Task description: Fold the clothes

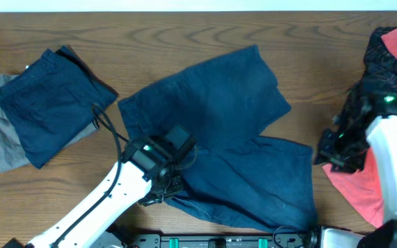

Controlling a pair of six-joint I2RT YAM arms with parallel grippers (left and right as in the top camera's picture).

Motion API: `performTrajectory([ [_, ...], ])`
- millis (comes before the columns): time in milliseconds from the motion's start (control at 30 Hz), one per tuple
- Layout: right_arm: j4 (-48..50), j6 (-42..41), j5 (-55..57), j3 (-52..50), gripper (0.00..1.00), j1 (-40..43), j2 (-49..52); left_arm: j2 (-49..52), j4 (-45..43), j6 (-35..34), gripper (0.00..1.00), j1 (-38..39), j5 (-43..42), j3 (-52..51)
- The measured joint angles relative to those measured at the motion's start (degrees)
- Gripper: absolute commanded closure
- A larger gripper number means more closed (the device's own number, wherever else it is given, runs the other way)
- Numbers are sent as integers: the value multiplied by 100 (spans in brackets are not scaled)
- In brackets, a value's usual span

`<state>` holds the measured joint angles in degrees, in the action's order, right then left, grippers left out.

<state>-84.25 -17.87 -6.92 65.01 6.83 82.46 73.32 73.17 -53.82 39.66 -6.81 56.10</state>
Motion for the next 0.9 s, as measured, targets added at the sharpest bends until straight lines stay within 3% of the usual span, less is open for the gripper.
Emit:
performTrajectory([
  [267,955,-468,-575,-1685,42,-485,0,149,-61,0,94,2,20,-26],
  [600,1945,-1314,-748,-3053,42,-590,-2,149,-79,0,94,20,39,-26],
  [700,2369,-1471,-769,-3366,54,-590,-2,149,-79,0,94,20,39,-26],
  [767,2634,-1532,-789,-3521,86,-590,-2,149,-96,0,94,22,39,-26],
  [800,2660,-1576,-778,-3560,98,-592,-4,149,-127,0,94,22,39,-28],
  [900,2736,-1668,-920,-3633,99,-590,-52,149,-337,0,94,20,42,-31],
])
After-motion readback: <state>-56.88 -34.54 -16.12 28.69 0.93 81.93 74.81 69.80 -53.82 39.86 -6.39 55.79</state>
